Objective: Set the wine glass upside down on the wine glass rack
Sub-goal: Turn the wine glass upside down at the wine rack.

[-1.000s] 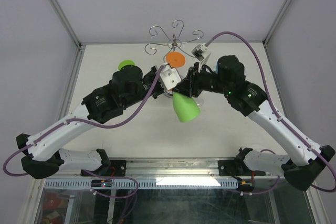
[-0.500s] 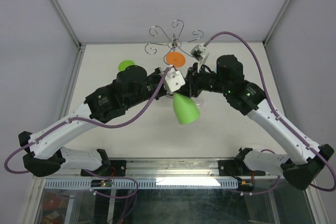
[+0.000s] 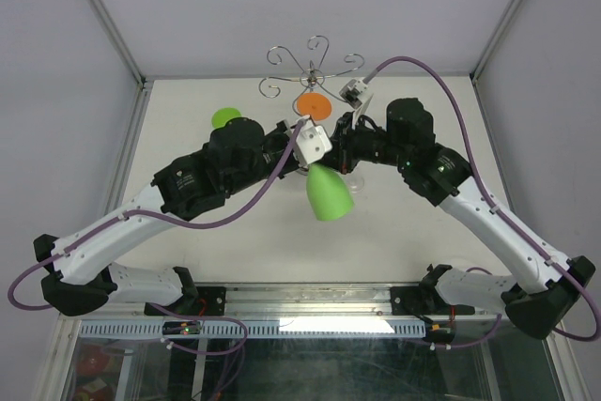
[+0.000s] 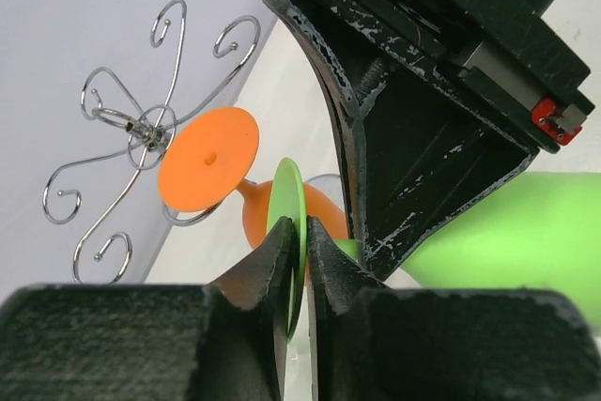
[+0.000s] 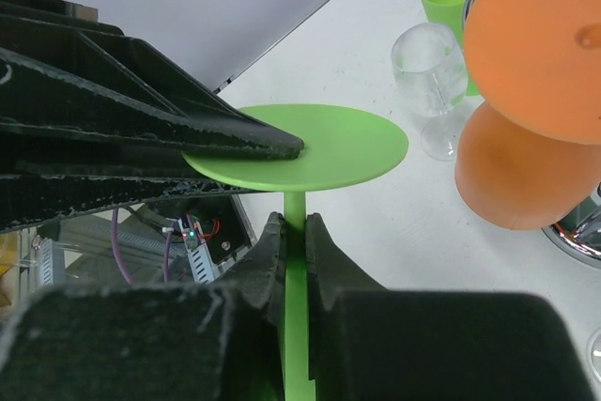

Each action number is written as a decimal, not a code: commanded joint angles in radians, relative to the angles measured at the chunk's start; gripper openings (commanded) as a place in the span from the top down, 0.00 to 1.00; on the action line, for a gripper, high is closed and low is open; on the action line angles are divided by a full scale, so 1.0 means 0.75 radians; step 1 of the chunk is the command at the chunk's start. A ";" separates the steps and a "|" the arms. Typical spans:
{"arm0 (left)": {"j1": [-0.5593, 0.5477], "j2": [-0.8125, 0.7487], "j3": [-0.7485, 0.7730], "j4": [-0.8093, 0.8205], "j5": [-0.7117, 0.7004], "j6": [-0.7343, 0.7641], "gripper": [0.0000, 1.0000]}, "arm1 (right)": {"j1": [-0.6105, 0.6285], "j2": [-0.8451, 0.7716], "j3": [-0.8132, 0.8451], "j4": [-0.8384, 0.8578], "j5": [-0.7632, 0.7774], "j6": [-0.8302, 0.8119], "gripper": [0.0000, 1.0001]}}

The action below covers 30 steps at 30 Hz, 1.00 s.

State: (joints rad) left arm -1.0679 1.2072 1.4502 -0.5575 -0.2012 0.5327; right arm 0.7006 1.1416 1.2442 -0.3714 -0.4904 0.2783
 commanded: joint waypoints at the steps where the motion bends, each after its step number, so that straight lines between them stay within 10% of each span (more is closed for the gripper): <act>1: -0.020 -0.073 0.027 0.178 -0.012 -0.040 0.89 | -0.015 -0.032 -0.033 0.047 0.030 -0.015 1.00; 16: -0.020 -0.176 -0.060 0.339 -0.075 -0.114 0.40 | -0.017 -0.216 -0.202 0.255 0.186 0.050 1.00; 30: 0.255 -0.196 -0.105 0.449 0.028 -0.296 0.29 | -0.018 -0.396 -0.333 0.339 0.287 -0.043 1.00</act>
State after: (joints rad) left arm -0.9966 1.0824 1.3746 -0.2901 -0.2707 0.4129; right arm 0.6910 0.8879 1.0008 -0.2115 -0.3145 0.2848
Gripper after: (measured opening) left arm 0.710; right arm 0.043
